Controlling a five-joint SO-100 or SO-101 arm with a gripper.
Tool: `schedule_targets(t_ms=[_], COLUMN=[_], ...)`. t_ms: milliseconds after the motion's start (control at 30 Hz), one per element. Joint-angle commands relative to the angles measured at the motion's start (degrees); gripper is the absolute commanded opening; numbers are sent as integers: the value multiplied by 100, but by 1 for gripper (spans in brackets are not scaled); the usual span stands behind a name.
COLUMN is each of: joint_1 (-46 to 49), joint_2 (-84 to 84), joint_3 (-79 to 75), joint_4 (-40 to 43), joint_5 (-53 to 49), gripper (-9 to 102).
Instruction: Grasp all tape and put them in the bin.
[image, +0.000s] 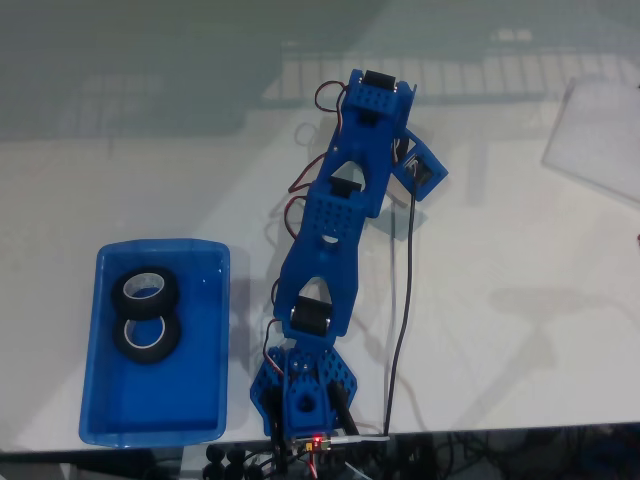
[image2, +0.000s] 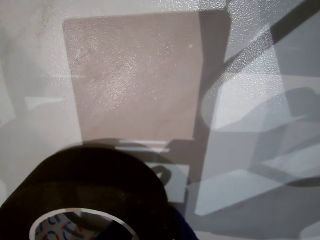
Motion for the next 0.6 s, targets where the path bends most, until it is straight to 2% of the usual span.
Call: schedule_targets(t_ms=[0,233,400,567], joint_1=[35,-18,-343,-1187], joint_2=[123,949,2786,4632], joint_3=[-88,360,1556,2681], joint_4=[18,-167,-615,-606], joint_5=[35,26,-229,-800], gripper=[0,0,0,0])
